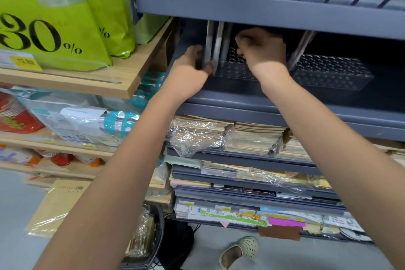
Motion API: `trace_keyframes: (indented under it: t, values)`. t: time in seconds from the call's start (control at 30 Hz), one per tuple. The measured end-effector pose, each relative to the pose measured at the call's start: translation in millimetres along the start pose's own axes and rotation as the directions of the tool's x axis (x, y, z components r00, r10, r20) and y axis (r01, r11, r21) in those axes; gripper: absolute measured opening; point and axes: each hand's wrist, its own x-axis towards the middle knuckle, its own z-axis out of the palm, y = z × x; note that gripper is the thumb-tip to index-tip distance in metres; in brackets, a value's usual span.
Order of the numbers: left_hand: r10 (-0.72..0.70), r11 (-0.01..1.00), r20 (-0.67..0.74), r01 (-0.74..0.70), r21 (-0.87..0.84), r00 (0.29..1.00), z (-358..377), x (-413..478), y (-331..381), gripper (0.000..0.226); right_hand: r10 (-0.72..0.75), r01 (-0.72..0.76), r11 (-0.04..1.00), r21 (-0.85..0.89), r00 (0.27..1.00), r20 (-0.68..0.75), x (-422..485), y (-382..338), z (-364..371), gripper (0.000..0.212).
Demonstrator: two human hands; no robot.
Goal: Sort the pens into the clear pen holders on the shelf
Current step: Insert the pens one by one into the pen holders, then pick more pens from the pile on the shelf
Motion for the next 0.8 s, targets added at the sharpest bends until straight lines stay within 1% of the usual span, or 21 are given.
trace_keyframes:
  t: [0.03, 0.1, 0.17, 0.23, 0.3, 0.33, 0.4, 0.43, 0.47, 0.5, 0.53, 0.6, 0.67, 0.7, 0.73, 0.8]
  values:
    - [0.001, 0.998, -0.031, -0.003, -0.068, 1.0, -1.5, -5.5, 4.4, 0.053, -0.005, 0.005, 1.0, 0.005, 1.0, 0.0, -7.2, -2.2, -7.8, 0.019]
    - [0.026, 0.988, -0.113, -0.043, -0.145, 0.993, -6.6, -21.5, 13.9, 0.043, -0.025, 0.023, 0.999, 0.045, 0.999, 0.036, -25.6, -5.0, -26.7, 0.021]
    - [0.066, 0.964, -0.192, -0.112, -0.241, 0.979, -14.2, -49.4, 23.0, 0.027, -0.032, 0.027, 0.996, 0.089, 0.998, 0.056, -49.3, -6.9, -50.0, 0.021]
    - [0.115, 0.902, -0.205, -0.188, -0.388, 0.972, -20.0, -86.6, 26.6, 0.016, -0.029, 0.019, 0.989, 0.149, 0.997, 0.065, -78.2, -5.0, -75.1, 0.014]
    - [0.124, 0.846, -0.156, -0.187, -0.499, 0.98, -19.5, -126.2, 20.0, 0.017, -0.02, 0.001, 0.986, 0.167, 0.993, 0.115, -111.1, 5.9, -98.3, 0.012]
    - [0.1, 0.84, -0.114, -0.145, -0.523, 0.988, -15.5, -144.0, 12.7, 0.018, 0.016, -0.042, 0.986, 0.164, 0.988, 0.155, -127.8, 17.4, -107.9, 0.013]
    - [-0.019, 0.859, -0.009, 0.012, -0.511, 1.0, 2.6, -179.9, -12.6, 0.017, 0.184, -0.218, 0.969, 0.117, 0.952, 0.245, -164.5, 57.6, -123.3, 0.012]
    - [-0.098, 0.87, 0.055, 0.112, -0.48, 0.994, 16.1, -197.2, -29.8, 0.016, 0.296, -0.328, 0.942, 0.076, 0.914, 0.276, -185.0, 85.2, -128.9, 0.012]
    - [-0.187, 0.87, 0.124, 0.223, -0.439, 0.975, 31.9, -215.1, -48.5, 0.015, 0.419, -0.445, 0.895, 0.029, 0.861, 0.288, -207.4, 116.9, -134.1, 0.014]
    - [-0.291, 0.852, 0.19, 0.344, -0.396, 0.938, 50.1, -233.7, -69.1, 0.015, 0.54, -0.557, 0.83, -0.02, 0.795, 0.276, -232.2, 151.3, -139.8, 0.016]
    - [-0.406, 0.806, 0.243, 0.471, -0.359, 0.881, 69.1, -252.9, -89.7, 0.015, 0.648, -0.656, 0.752, -0.061, 0.719, 0.25, -258.3, 186.0, -146.0, 0.018]
    - [-0.614, 0.662, 0.319, 0.691, -0.291, 0.722, 105.9, -290.4, -124.5, 0.015, 0.799, -0.792, 0.595, -0.136, 0.566, 0.204, -311.7, 248.1, -162.3, 0.016]
    - [-0.728, 0.548, 0.377, 0.816, -0.182, 0.573, 138.2, -327.6, -145.8, 0.016, 0.884, -0.864, 0.463, -0.199, 0.435, 0.17, -361.6, 293.5, -185.6, 0.012]
    - [-0.754, 0.519, 0.401, 0.846, -0.12, 0.52, 152.2, -344.7, -151.0, 0.015, 0.907, -0.881, 0.417, -0.223, 0.388, 0.163, -382.9, 310.4, -199.4, 0.013]
    - [-0.768, 0.503, 0.424, 0.862, -0.062, 0.479, 165.5, -359.7, -152.6, 0.014, 0.916, -0.886, 0.396, -0.241, 0.364, 0.166, -401.6, 324.2, -214.7, 0.013]
    - [-0.774, 0.509, 0.46, 0.86, 0.044, 0.435, 190.0, -385.3, -144.9, 0.014, 0.915, -0.877, 0.399, -0.269, 0.364, 0.174, -426.8, 345.6, -247.1, 0.011]
